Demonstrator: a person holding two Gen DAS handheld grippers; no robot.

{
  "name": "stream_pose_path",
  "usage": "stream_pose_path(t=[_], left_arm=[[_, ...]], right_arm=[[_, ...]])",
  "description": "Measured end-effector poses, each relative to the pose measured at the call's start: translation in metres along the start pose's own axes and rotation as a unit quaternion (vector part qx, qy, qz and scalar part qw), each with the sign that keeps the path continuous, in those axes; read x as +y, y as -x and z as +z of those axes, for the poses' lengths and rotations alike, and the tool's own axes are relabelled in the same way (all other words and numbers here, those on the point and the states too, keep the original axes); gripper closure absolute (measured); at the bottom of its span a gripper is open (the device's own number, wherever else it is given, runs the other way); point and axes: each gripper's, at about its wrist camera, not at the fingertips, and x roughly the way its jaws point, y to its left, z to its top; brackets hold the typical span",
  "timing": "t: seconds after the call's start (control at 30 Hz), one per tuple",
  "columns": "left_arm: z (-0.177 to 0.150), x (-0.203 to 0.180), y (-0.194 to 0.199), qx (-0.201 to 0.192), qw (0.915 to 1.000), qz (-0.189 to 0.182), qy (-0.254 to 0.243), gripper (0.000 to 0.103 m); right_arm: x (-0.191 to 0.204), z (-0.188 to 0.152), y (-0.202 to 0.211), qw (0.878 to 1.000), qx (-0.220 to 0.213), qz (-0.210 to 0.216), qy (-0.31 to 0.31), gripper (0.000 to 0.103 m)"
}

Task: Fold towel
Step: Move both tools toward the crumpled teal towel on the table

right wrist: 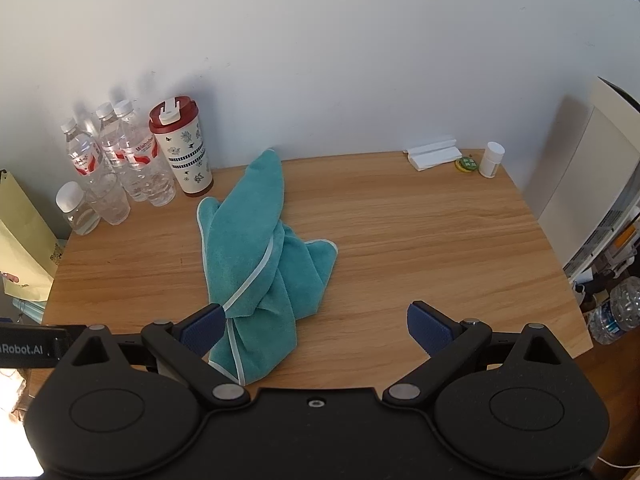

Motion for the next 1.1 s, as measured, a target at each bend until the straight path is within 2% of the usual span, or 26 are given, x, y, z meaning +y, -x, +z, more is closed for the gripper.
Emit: stream_pose_path(t=[0.23, 0.37, 1.1], left_arm=[[0.007, 0.001, 0.001, 0.011, 0.9999, -0.005, 0.006, 0.000], [-0.002, -0.002, -0.006, 0.000, 0.9999, 0.012, 0.006, 0.000], [0.011, -0.007, -0.007, 0.007, 0.9998, 0.018, 0.009, 0.000]], right_arm=[[-0.005, 0.005, -0.005, 1.000, 0.004, 0.010, -0.017, 0.003], [-0.007, 0.006, -0.004, 1.000, 0.002, 0.012, -0.005, 0.003], [-0.009, 0.016, -0.017, 1.000, 0.011, 0.020, 0.013, 0.003]])
